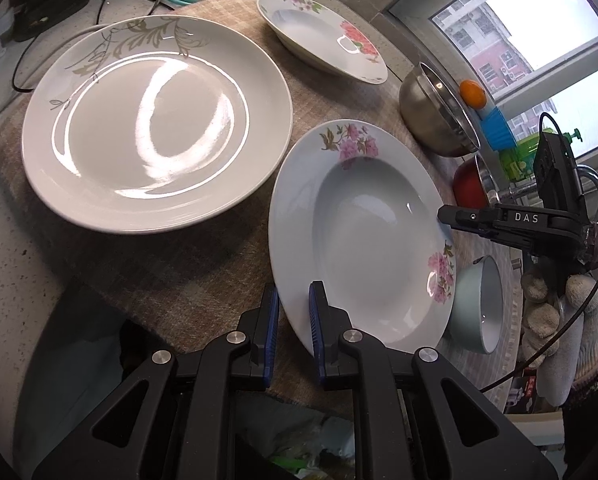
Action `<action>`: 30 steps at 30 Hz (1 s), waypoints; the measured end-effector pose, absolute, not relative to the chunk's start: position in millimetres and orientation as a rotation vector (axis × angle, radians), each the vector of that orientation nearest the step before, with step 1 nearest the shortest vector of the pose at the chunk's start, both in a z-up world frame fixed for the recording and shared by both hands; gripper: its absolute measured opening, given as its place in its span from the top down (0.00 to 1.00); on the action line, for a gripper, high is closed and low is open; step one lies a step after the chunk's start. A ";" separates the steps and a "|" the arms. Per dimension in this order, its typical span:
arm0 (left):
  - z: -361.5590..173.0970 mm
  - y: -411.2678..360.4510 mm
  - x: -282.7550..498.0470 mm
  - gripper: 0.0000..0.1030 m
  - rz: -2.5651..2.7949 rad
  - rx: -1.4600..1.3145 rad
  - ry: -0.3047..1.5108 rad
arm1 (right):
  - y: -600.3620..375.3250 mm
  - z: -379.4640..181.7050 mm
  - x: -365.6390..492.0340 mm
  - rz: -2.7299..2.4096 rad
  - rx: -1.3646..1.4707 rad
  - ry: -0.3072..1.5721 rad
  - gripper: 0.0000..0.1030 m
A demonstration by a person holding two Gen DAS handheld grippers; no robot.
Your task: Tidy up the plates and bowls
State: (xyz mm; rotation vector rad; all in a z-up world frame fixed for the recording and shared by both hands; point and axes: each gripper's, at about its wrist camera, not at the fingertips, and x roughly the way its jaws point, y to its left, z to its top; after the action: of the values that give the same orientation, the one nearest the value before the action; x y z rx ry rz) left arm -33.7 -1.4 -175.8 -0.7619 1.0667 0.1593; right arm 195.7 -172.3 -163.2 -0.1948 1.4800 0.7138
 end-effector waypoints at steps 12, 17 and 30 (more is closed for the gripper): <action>-175.2 -0.2 -39.7 0.87 0.156 -0.761 1.071 | -169.8 -163.9 191.1 0.711 -0.210 1.489 0.85; -175.2 0.2 -39.9 0.87 0.156 -0.759 1.074 | -171.0 -163.8 187.8 0.711 -0.213 1.494 0.85; -175.3 0.2 -40.5 0.86 0.150 -0.743 1.075 | -170.2 -164.4 185.7 0.711 -0.233 1.494 0.85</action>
State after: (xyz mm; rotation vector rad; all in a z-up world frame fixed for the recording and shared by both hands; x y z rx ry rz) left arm -40.5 0.2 -175.3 -0.7429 1.0750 0.1501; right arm 185.7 -170.2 -164.4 -0.2327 1.4938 0.7114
